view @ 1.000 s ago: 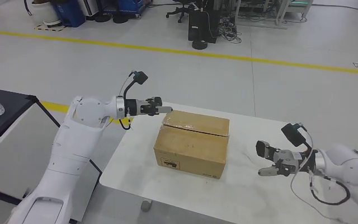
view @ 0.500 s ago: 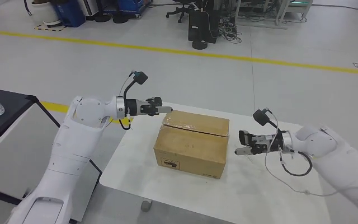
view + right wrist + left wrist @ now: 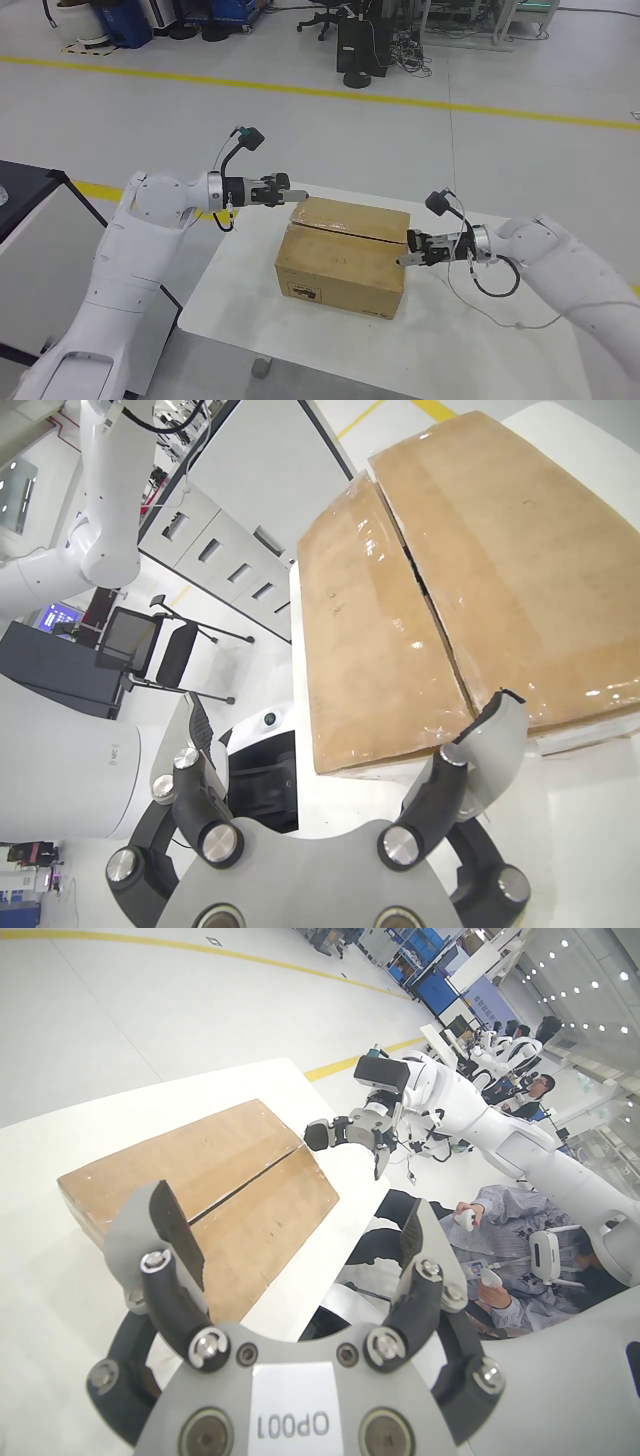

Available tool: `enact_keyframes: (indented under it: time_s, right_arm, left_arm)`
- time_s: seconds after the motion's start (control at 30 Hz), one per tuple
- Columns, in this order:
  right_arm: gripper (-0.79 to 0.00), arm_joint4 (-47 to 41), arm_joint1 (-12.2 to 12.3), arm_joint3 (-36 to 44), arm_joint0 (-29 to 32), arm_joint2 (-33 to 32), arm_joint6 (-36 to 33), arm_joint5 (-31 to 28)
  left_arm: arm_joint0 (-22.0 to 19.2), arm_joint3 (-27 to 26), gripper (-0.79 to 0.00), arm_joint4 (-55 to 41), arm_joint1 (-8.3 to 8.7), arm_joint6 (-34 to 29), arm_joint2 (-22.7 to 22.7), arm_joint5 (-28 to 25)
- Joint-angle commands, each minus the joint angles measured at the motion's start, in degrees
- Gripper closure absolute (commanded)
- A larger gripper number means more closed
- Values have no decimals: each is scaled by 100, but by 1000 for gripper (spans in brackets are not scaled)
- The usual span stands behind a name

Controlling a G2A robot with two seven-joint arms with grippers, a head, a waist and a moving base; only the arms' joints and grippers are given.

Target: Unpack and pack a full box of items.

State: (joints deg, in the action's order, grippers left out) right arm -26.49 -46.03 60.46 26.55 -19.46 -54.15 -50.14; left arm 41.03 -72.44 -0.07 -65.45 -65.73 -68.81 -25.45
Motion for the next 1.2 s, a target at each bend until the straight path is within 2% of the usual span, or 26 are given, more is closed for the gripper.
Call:
enact_keyframes:
  time_s: [0.0, 0.27, 0.47, 0.87, 1.0, 1.17]
  right_arm:
    - [-785, -36, -66, -152, -60, 90, 41, -41]
    - [-785, -223, -276, -483, -214, 340, 89, -89]
    - [-785, -313, -335, -476, -308, 474, 288, -288]
    - [-785, -739, -139, -338, -231, 746, 787, -786]
    - [-785, -1180, -98, -500, -97, 464, 787, -786]
    - [-785, -1001, -89, -503, -64, 477, 662, -662]
  left_arm:
    - [0, 0, -785, 0, 0, 0, 0, 0]
    - [0, 0, -785, 0, 0, 0, 0, 0]
    - [0, 0, -785, 0, 0, 0, 0, 0]
    - [0, 0, -785, 0, 0, 0, 0, 0]
    - [0, 0, -785, 0, 0, 0, 0, 0]
    - [0, 0, -785, 0, 0, 0, 0, 0]
